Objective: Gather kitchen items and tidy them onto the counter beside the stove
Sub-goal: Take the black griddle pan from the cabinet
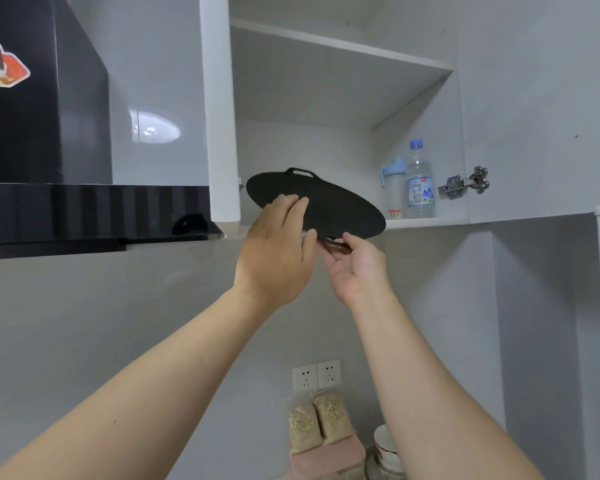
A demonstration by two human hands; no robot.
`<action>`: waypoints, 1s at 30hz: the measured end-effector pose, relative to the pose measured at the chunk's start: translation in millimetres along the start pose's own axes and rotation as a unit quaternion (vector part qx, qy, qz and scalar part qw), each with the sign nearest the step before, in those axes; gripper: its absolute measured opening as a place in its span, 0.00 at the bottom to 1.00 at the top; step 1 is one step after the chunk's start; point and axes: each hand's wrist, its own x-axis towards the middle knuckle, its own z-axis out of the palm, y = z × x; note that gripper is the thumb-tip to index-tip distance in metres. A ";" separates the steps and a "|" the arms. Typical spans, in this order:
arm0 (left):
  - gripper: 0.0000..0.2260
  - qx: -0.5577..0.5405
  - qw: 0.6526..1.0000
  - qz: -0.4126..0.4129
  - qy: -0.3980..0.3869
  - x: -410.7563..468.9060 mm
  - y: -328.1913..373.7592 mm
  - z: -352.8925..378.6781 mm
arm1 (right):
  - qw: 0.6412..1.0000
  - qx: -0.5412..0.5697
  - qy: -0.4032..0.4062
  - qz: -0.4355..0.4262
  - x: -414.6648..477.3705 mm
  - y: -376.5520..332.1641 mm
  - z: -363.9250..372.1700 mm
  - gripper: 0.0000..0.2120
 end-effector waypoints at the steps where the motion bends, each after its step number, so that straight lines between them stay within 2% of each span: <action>1: 0.19 0.006 1.000 0.005 -0.003 1.5 0.8 0.4 | 1.000 0.005 -0.004 -0.004 -4.6 3.3 -3.6 0.08; 5: 0.23 0.023 0.998 0.005 -0.054 6.0 10.6 -1.5 | 0.998 -0.038 0.028 -0.047 -27.4 11.2 -18.7 0.09; 9: 0.25 0.027 0.988 -0.010 -0.154 16.5 27.3 -2.4 | 0.994 -0.044 0.023 -0.098 -52.8 14.1 -37.1 0.14; 14: 0.29 0.043 0.969 -0.014 -0.245 33.6 51.9 4.7 | 0.992 -0.041 0.036 -0.112 -91.6 29.6 -58.2 0.14; 17: 0.31 0.048 0.961 0.007 -0.273 33.0 61.1 7.4 | 0.993 -0.032 0.042 -0.106 -116.3 33.1 -69.8 0.11; 22: 0.33 0.105 0.956 0.040 -0.269 6.3 68.4 12.1 | 0.996 -0.017 0.049 -0.076 -149.7 26.8 -82.6 0.06; 25: 0.33 0.086 0.963 0.049 -0.251 -5.9 75.3 10.9 | 0.994 -0.016 0.069 -0.079 -166.3 20.1 -85.2 0.03; 30: 0.34 0.071 0.972 0.079 -0.210 -20.4 103.4 1.9 | 0.992 -0.015 0.088 -0.092 -199.1 8.7 -93.8 0.04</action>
